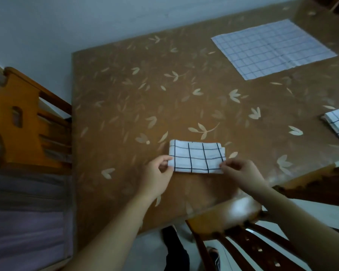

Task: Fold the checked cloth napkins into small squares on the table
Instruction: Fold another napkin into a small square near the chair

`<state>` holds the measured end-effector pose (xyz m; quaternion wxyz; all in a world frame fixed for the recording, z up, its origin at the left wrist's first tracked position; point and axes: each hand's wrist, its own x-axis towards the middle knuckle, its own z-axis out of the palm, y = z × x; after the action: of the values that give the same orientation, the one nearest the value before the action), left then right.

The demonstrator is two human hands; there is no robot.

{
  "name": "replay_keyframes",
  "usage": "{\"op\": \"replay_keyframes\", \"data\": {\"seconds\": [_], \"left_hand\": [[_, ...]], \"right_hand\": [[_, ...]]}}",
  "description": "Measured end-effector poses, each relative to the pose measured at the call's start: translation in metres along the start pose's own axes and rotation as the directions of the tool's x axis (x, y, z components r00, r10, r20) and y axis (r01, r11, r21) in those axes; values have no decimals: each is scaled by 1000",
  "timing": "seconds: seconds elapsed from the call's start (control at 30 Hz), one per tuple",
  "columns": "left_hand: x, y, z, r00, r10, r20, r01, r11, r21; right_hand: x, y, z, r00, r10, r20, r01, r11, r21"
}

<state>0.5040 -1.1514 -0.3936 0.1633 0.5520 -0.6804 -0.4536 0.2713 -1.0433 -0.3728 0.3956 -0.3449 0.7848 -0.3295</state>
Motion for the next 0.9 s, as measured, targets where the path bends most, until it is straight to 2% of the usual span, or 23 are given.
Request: {"op": "replay_keyframes", "data": {"seconds": [0.1, 0.23, 0.33, 0.47, 0.7, 0.8, 0.9], "left_hand": [[-12, -23, 12, 998, -6, 57, 1, 996, 88], [-13, -29, 16, 1000, 9, 26, -12, 992, 127], [-9, -28, 18, 999, 17, 37, -22, 989, 144], [-4, -28, 21, 999, 18, 45, -24, 989, 147], [2, -27, 22, 997, 55, 53, -69, 947, 312], [2, -27, 23, 991, 120, 67, -137, 894, 427], [6, -23, 27, 942, 324, 88, -323, 807, 495]], "right_hand": [[-9, 23, 6, 997, 60, 38, -54, 988, -146], [-11, 28, 12, 999, 42, -18, -45, 980, -194], [-6, 29, 16, 993, 80, -91, -93, 985, -148], [-5, 35, 18, 981, 171, -89, -170, 985, 18], [-5, 42, 22, 981, 162, -109, -159, 987, 29], [-4, 42, 23, 983, 154, -104, -149, 987, 54], [-4, 43, 23, 983, 148, -107, -143, 989, 48]]}}
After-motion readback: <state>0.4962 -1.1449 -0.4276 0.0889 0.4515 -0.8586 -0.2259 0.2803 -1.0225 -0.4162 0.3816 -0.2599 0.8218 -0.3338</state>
